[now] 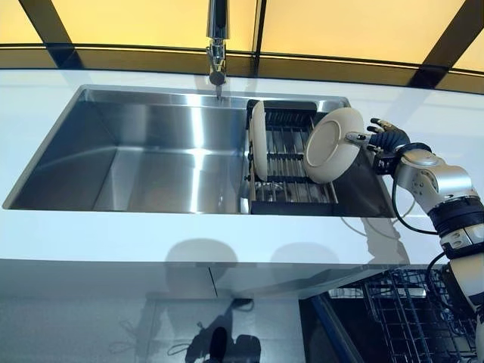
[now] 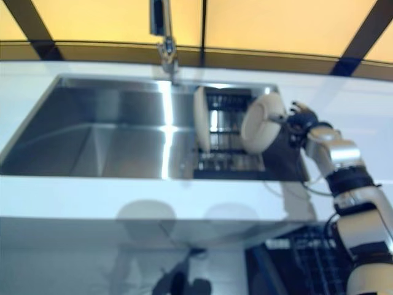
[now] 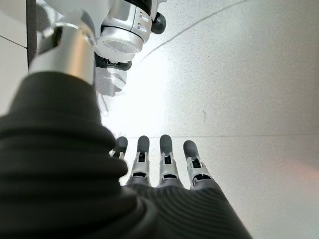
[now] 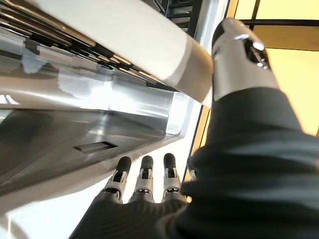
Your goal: Take plates into dishwasher
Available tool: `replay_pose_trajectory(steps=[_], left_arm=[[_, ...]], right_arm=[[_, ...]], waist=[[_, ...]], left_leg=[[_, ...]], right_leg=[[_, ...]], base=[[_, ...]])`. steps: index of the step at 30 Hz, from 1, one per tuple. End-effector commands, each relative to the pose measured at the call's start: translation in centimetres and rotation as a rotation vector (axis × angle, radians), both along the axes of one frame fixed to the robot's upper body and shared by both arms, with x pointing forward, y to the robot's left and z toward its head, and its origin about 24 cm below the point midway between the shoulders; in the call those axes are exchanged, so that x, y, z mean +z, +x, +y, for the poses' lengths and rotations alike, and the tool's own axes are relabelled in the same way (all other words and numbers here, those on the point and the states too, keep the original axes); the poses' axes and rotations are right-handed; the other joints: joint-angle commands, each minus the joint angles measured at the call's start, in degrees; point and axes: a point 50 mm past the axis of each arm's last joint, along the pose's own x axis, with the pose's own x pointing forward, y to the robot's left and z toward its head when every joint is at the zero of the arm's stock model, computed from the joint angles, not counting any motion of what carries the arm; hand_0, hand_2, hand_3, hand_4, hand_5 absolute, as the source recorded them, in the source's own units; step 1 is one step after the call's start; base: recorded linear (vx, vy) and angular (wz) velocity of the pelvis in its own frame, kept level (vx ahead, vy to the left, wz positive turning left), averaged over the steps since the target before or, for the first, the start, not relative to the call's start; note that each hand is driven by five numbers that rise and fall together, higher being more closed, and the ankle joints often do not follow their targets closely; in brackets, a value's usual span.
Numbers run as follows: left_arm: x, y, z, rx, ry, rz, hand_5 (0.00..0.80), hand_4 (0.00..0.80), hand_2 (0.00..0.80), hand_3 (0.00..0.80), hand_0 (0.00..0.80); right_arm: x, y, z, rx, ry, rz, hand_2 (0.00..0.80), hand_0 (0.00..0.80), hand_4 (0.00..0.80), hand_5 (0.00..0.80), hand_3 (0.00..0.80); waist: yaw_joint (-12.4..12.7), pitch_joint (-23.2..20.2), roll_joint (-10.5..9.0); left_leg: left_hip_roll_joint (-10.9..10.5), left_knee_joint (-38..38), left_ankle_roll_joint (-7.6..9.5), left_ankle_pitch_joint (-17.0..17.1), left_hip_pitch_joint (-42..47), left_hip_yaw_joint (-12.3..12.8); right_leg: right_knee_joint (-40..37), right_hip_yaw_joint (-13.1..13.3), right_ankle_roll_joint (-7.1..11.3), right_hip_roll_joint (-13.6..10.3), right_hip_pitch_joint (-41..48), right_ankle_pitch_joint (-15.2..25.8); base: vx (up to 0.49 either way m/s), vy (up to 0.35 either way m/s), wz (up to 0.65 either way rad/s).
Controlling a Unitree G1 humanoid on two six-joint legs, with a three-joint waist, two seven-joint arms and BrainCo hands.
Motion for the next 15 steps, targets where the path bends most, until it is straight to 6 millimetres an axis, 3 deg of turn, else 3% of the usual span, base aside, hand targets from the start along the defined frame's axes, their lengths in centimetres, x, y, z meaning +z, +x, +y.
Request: replay_pose_trajectory(steps=[1,15], left_arm=[[0.0,-0.8,0.4,-0.017,0.028,0.04,0.0,0.0,0.0,0.0,0.0],[0.0,-0.7,0.4,-0.017,0.034,0.039,0.0,0.0,0.0,0.0,0.0]], right_arm=[[4.4,0.0,1.3,0.045,-0.085,-0.126,0.0,0.0,0.0,0.0,0.0],[4.1,0.3,2.6,0.086,-0.046,-0.117,0.0,0.0,0.0,0.0,0.0]], waist=[[2.1,-2.3,-0.09],[2.4,-2.0,-0.25]], left_leg=[[2.4,-0.1,-4.5,-4.8,3.7,2.5],[2.3,-0.1,-4.59,-4.8,3.9,2.2]], right_leg=[[0.0,-0.7,7.98,-6.3,-6.1,9.1],[0.1,-1.1,8.08,-6.6,-5.9,9.1]], base=[[0.0,0.0,0.0],[0.0,0.0,0.0]])
